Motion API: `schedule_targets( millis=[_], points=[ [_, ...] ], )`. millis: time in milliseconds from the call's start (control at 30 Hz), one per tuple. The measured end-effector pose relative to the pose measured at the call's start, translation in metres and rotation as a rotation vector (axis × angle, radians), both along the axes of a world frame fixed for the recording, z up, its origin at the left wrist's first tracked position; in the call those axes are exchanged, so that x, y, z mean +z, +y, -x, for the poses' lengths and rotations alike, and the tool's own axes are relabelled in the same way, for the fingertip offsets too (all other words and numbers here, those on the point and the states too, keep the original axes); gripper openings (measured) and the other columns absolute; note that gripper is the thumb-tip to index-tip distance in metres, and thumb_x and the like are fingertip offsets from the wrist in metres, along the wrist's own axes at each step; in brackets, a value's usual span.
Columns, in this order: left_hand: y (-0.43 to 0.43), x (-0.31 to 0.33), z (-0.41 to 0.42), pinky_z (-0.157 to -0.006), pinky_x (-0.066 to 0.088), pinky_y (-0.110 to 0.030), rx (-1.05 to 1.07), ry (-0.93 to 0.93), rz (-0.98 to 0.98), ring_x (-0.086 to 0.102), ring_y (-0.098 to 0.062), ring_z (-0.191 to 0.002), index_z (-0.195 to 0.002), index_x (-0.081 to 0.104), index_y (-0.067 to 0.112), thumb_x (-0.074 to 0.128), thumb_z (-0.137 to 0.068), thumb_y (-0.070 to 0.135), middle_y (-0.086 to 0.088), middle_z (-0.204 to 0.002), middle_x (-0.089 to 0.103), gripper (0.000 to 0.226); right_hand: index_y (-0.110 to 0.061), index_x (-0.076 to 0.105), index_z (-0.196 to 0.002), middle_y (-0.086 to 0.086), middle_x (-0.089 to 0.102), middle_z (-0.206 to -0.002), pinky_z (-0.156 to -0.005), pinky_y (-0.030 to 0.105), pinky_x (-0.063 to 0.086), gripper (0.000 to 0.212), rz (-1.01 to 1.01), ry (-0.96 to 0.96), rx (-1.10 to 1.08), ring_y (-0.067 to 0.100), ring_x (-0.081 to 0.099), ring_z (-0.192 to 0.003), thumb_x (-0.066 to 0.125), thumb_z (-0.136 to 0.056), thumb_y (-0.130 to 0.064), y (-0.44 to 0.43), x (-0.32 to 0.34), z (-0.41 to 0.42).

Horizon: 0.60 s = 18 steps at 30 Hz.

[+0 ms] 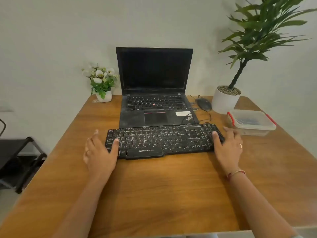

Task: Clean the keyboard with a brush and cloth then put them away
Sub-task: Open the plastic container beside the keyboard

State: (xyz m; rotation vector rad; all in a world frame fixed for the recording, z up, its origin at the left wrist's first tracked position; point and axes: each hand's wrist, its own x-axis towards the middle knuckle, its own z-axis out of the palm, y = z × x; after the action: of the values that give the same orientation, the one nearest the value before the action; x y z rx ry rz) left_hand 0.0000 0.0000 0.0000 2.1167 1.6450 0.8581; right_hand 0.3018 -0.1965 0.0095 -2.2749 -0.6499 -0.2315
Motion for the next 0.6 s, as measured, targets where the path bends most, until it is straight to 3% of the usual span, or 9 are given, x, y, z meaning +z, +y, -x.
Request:
schedule_targets(
  millis=[167,467,533,600],
  points=[
    [0.0024,-0.0035,-0.0016,-0.108,0.025,-0.054,-0.026,-0.096,0.067,0.036,-0.036,-0.131,-0.147,0.014,0.006,0.055,-0.087,0.045,-0.016,-0.143,0.038,0.082,-0.008,0.043,-0.137,0.016,0.050,-0.137,-0.104,0.041,0.034,0.059,-0.098,0.175,0.038,0.032,0.045,-0.126,0.046,-0.094,-0.048,-0.0013,-0.0068,-0.0026],
    [0.0017,-0.0065,0.0002,-0.112,0.025,-0.048,-0.154,-0.125,0.081,0.029,-0.033,-0.137,-0.149,0.010,0.009,0.055,-0.087,0.049,-0.012,-0.154,0.023,0.086,-0.008,0.041,-0.139,0.015,0.049,-0.139,-0.105,0.039,0.035,0.062,-0.066,0.176,0.022,0.031,0.045,-0.128,0.047,-0.093,-0.050,0.0018,-0.0039,0.0063],
    [0.0040,-0.0073,0.0006,-0.110,0.029,-0.048,-0.136,-0.206,0.114,0.032,-0.032,-0.136,-0.148,0.015,0.012,0.049,-0.089,0.054,-0.010,-0.151,0.030,0.081,-0.007,0.042,-0.139,0.016,0.050,-0.138,-0.104,0.040,0.035,0.061,-0.067,0.177,0.015,0.032,0.045,-0.128,0.046,-0.094,-0.049,0.0007,-0.0037,0.0057],
    [0.0054,-0.0083,0.0025,-0.101,0.040,-0.047,-0.104,-0.332,0.130,0.046,-0.028,-0.125,-0.141,0.031,0.014,0.043,-0.092,0.054,-0.008,-0.137,0.048,0.064,-0.007,0.042,-0.138,0.016,0.050,-0.137,-0.104,0.040,0.035,0.059,-0.075,0.172,0.017,0.032,0.046,-0.127,0.046,-0.095,-0.047,-0.0004,-0.0048,0.0048]
  ],
)
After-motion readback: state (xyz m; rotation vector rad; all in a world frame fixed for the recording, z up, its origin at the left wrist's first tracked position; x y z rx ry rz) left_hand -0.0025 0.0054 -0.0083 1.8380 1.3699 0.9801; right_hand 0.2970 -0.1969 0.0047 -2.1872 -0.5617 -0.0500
